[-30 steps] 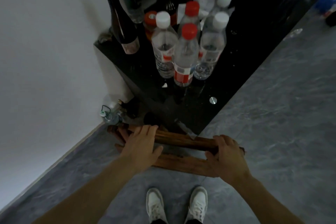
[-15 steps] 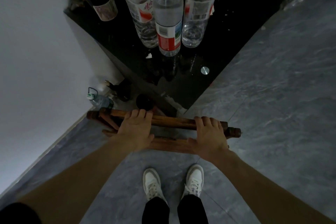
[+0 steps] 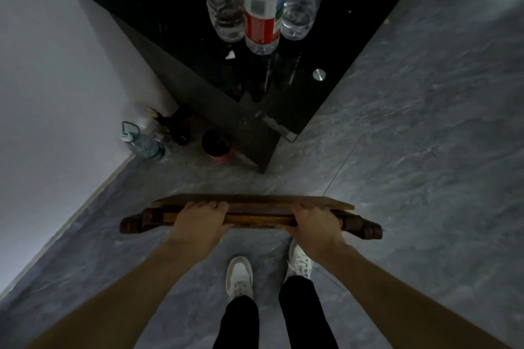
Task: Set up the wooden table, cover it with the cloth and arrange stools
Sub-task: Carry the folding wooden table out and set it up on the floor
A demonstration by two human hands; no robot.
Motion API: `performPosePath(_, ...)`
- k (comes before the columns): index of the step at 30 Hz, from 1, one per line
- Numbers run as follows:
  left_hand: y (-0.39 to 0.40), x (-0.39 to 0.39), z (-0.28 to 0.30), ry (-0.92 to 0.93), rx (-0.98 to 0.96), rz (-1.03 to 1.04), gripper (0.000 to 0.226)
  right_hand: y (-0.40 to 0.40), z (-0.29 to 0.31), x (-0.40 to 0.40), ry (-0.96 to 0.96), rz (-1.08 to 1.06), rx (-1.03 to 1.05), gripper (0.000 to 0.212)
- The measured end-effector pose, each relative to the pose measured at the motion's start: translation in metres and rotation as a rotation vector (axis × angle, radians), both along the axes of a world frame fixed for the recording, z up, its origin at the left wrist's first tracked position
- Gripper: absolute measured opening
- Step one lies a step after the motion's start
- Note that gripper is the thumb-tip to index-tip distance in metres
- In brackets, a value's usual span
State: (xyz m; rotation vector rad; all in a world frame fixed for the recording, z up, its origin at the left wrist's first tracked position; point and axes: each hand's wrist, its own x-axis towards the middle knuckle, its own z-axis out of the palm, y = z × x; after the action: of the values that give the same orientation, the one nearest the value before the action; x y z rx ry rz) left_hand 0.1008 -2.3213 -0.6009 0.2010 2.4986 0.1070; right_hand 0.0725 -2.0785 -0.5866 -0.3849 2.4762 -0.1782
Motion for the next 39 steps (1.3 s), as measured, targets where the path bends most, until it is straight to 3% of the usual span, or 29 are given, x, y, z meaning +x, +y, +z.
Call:
performPosePath(3,-0.003,-0.002,-0.003,0.040,0.035,-0.023,0.041,-0.003,-0.005,0.003,0.065,-0.019,0.037,0.037)
performPosePath(8,-0.008,-0.006,-0.003,-0.179,0.119,0.046,0.038,-0.001,0.002,0.004,-0.029,-0.081,0.006,0.038)
performPosePath(11,-0.006,0.007,0.016,-0.170,0.147,0.023,0.035,0.009,0.025,0.018,0.018,-0.090,-0.019,0.036)
performPosePath(16,0.008,0.021,0.097,-0.019,0.191,-0.038,0.033,0.026,0.097,0.035,0.055,-0.104,0.000,0.040)
performPosePath(22,0.024,0.035,0.221,0.045,0.164,-0.137,0.025,0.036,0.216,0.065,0.130,-0.112,0.066,0.023)
performPosePath(28,0.047,0.054,0.302,0.475,0.036,-0.313,0.022,0.054,0.305,0.107,0.444,-0.144,0.126,0.014)
performPosePath(32,0.064,0.049,0.346,0.749,0.145,-0.386,0.023,0.076,0.353,0.120,0.676,-0.246,0.089,0.007)
performPosePath(39,0.093,0.055,0.394,0.908,0.234,-0.535,0.021,0.106,0.396,0.163,0.806,-0.338,0.066,0.012)
